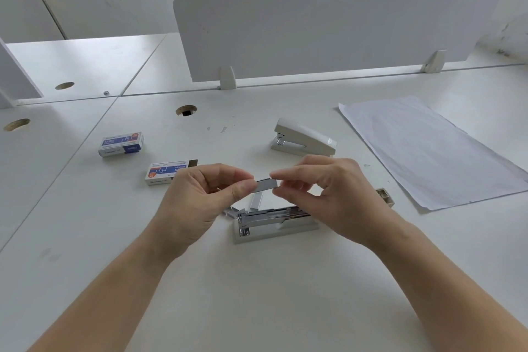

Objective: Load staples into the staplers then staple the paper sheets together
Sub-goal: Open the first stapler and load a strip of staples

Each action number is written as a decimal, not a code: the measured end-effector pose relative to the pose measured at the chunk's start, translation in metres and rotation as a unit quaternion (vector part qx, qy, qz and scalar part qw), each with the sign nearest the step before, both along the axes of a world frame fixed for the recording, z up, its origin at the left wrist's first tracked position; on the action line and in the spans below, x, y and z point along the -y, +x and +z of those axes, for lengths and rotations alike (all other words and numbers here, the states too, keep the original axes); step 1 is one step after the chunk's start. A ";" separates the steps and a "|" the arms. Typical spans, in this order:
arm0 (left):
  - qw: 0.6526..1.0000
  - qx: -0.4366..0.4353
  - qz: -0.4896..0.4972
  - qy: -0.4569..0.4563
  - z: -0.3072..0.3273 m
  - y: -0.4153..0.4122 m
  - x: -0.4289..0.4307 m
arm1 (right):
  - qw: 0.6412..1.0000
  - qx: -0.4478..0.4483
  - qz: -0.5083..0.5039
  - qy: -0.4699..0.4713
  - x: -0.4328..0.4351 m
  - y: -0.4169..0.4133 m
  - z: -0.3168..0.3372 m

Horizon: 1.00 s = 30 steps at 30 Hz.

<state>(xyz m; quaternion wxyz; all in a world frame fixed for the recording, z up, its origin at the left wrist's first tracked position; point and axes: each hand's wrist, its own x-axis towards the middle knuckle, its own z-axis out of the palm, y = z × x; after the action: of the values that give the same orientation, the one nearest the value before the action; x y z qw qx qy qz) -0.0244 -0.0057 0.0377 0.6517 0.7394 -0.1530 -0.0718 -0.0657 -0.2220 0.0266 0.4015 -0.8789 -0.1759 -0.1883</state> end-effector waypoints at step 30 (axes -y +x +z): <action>0.943 0.143 -0.134 0.268 -0.006 -0.003 -0.014 | 0.980 -0.188 0.037 -0.056 0.022 -0.012 0.018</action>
<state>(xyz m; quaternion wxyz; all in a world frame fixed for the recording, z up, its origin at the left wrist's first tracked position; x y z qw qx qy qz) -0.0269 0.0084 0.0317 0.3848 0.8619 -0.3177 -0.0902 -0.0776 -0.2439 0.0441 0.3842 -0.9125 -0.1402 0.0057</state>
